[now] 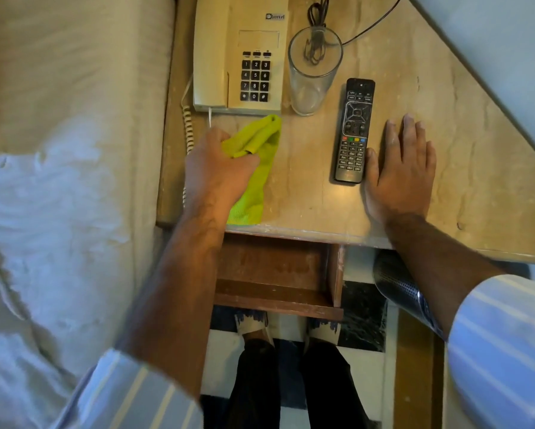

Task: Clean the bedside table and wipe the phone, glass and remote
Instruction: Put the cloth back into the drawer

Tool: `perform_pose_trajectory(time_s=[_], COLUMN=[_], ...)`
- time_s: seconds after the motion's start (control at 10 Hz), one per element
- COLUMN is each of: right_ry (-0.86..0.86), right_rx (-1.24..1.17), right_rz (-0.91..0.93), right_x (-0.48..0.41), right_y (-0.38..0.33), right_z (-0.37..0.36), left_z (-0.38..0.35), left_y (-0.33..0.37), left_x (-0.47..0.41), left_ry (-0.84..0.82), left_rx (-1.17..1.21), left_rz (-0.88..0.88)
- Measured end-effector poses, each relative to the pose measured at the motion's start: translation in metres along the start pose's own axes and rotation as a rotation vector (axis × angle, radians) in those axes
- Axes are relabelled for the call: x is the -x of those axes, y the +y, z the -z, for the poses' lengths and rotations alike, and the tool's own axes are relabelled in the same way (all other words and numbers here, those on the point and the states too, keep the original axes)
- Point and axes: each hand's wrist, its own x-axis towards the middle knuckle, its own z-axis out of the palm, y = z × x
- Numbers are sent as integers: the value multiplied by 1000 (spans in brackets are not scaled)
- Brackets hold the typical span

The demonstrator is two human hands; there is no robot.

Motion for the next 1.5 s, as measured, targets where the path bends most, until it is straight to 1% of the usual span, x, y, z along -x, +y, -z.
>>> perform_pose_trajectory(time_s=[0.1, 0.2, 0.3, 0.4, 0.5, 0.6, 0.7, 0.8, 0.9, 1.0, 1.1, 1.2, 1.3, 1.4, 1.5], right_ry=[-6, 10, 18, 18, 13, 11, 14, 15, 15, 18, 19, 9, 1, 1, 13], right_rx=[-5, 0, 28, 45, 50, 58, 64, 58, 61, 67, 57, 59, 57, 62, 59], right_rz=[0, 4, 8, 8, 4, 9, 7, 5, 5, 5, 3, -2, -3, -1, -3], right_x=[0, 0, 1, 0, 0, 1, 1, 1, 0, 0, -1, -1, -2, -1, 0], right_y=[0, -1, -1, -1, -1, -2, -1, -1, -1, -1, 0, -2, -1, -2, -2], right_z=[1, 1, 0, -1, 0, -1, -1, 0, 0, -1, -1, 0, 1, 1, -1], left_z=[19, 27, 17, -10, -34, -56, -82, -105, -120, -120, -102, -88, -75, -71, -79], left_y=[-17, -43, -69, -93, -103, -107, -113, -125, -142, -154, -161, -167, -167, -170, -160], left_x=[60, 123, 168, 185, 181, 163, 136, 110, 85, 61, 52, 65, 107, 157, 173], left_ry=[155, 220, 234, 207, 106, -3, -177, -363, -408, -347, -232, -203, -26, 192, 232], left_rx=[113, 259, 430, 635, 702, 908, 1169, 1225, 1091, 442, -166, -255, -98, 313, 910], left_rz=[-91, -36, 150, 326, 482, 635, 839, 1005, 1037, 827, 552, 381, 225, 546, 1171])
